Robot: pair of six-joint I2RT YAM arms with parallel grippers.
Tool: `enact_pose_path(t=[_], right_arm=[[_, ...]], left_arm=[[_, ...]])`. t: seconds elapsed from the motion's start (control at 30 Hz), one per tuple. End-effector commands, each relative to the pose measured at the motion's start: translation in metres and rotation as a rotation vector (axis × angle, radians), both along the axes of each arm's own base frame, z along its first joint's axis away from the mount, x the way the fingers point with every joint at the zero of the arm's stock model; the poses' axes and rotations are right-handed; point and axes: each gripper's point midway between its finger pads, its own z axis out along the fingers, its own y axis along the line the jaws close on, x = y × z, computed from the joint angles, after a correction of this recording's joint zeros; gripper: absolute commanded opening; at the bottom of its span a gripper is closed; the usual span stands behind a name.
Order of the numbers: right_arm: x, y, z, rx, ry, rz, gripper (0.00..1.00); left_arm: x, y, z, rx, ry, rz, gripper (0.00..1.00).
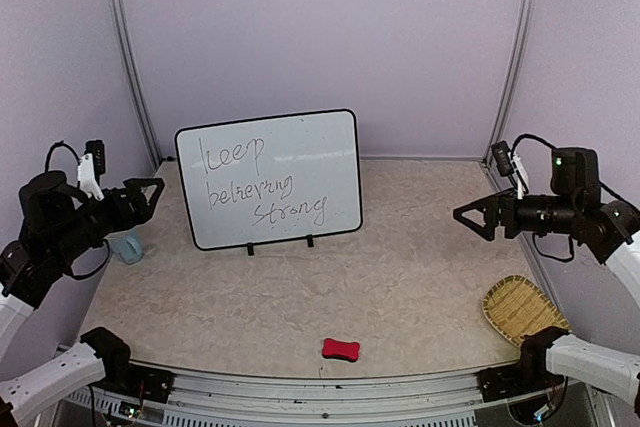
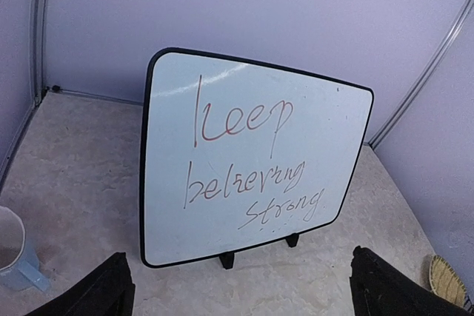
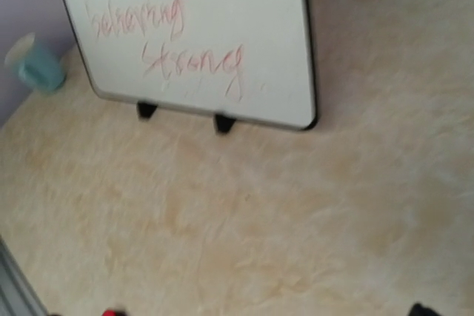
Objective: Erase the whiteboard
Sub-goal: Move the whiteboard to the center of the board.
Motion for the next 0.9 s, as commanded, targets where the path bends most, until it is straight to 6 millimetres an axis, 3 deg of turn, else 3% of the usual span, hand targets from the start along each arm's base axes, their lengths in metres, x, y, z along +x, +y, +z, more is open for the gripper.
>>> enact_pose_path(t=[0.0,0.47,0.87], right_arm=[[0.0,0.017,-0.017,-0.056,0.017,0.032,1.0],[-0.014,0.089,-0.06,-0.239,0.057,0.192,1.0],[0.001,0.136,-0.085,-0.338,0.071,0.129,1.0]], left_arm=[[0.002,-0.006,0.003,-0.032,-0.018,-0.021,0.99],[0.006,-0.007,-0.01,-0.033,0.024,-0.015,0.99],[0.006,-0.011,-0.026,-0.056,0.06,-0.028,0.99]])
